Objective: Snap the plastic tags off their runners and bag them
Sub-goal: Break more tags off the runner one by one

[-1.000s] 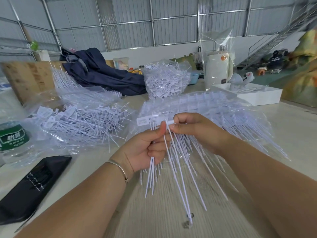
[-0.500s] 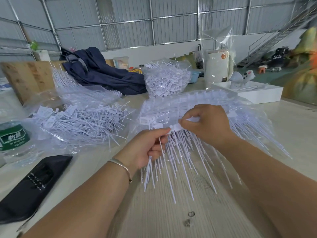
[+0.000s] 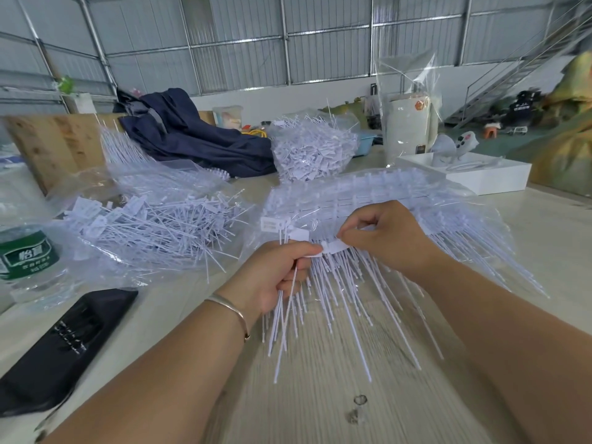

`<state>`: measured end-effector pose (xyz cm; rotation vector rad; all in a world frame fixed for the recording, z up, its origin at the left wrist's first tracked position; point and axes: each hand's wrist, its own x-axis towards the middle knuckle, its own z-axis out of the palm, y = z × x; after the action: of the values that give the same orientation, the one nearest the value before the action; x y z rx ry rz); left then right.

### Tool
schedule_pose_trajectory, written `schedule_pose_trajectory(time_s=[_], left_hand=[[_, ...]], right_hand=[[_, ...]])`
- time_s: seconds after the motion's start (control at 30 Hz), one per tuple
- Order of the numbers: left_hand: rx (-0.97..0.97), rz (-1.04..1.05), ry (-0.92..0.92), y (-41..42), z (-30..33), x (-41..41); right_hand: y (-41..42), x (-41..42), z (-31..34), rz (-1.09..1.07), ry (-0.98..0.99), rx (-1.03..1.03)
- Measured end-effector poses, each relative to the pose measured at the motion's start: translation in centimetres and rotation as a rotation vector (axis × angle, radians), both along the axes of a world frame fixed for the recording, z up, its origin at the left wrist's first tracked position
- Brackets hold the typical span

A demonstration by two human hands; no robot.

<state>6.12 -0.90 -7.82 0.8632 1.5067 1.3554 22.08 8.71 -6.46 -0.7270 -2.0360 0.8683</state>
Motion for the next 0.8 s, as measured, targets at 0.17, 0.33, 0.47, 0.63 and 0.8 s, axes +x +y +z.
schedule_pose_trajectory(time_s=[0.17, 0.33, 0.47, 0.63, 0.8], left_hand=[[-0.007, -0.001, 0.028, 0.0, 0.2, 0.1], [-0.020, -0.119, 0.111, -0.3, 0.4, 0.2], [0.034, -0.264, 0.114, -0.7, 0.8, 0.0], [0.097, -0.207, 0.024, -0.8, 1.2, -0.6], [0.064, -0.088, 0.056, -0.7, 0.5, -0.8]], right_hand=[[-0.1, 0.2, 0.4, 0.038, -0.034, -0.030], [-0.1, 0.7, 1.2, 0.114, -0.081, -0.099], [0.9, 1.8, 1.5, 0.147, -0.130, -0.151], [2.0, 2.0, 0.0, 0.085, -0.098, -0.173], [2.1, 1.1, -0.5, -0.024, 0.011, -0.042]])
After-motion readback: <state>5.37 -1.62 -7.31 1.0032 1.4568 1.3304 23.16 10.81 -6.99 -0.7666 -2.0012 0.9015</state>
